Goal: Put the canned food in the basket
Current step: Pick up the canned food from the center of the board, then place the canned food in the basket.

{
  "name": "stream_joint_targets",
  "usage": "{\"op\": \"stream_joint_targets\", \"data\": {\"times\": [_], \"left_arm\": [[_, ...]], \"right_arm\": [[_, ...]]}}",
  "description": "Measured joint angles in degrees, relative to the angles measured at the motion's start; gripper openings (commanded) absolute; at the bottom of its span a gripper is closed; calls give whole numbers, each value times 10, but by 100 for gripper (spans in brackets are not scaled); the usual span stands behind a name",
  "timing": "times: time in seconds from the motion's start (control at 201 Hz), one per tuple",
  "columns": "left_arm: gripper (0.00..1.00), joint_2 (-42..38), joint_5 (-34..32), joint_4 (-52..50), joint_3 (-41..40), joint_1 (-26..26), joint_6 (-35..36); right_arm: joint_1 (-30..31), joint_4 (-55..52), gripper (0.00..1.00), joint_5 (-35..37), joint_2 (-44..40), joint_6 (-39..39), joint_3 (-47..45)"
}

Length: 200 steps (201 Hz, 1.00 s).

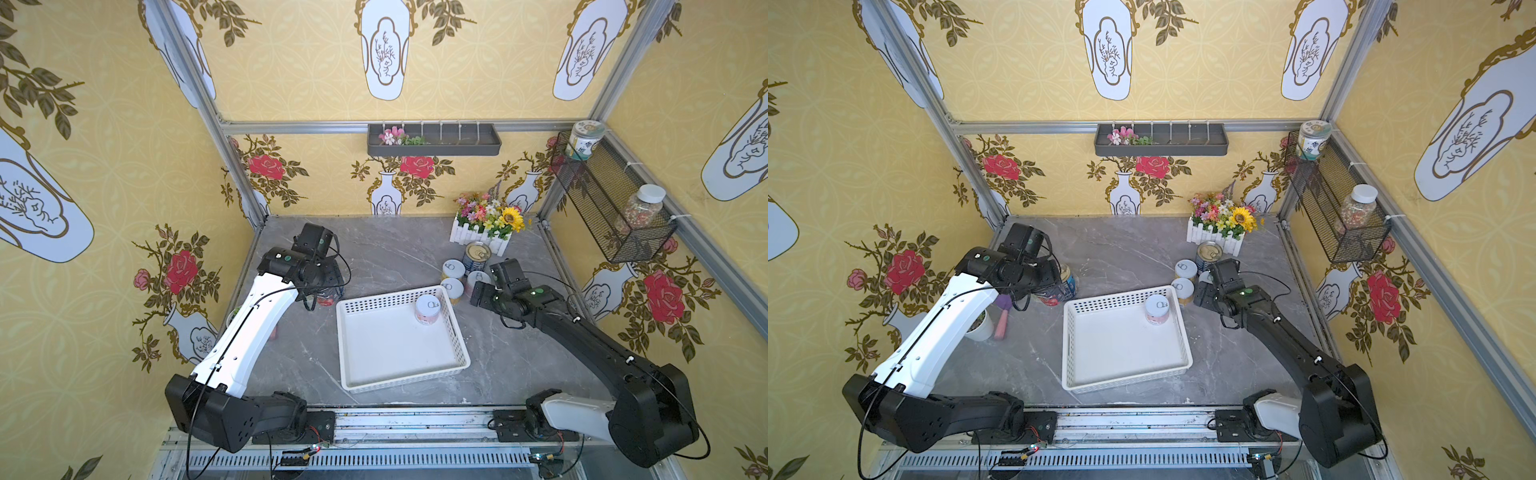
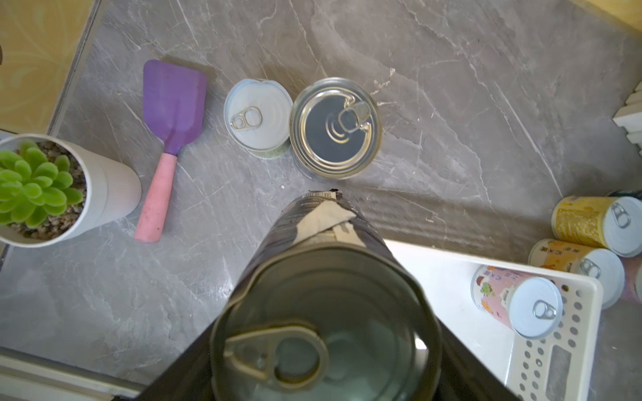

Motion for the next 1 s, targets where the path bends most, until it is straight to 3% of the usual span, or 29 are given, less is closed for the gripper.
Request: {"op": "stream_joint_targets", "data": {"times": [0.229, 0.523, 0.997], "left_arm": [[67, 18, -6, -34, 51, -107, -50], [66, 110, -17, -37, 96, -219, -102], [66, 235, 5, 28, 108, -271, -115]], "right_arm": [[0, 0, 97, 0, 0, 0, 0], [-1, 0, 97, 3, 0, 0, 0], [-2, 0, 97, 7, 3, 0, 0]]}}
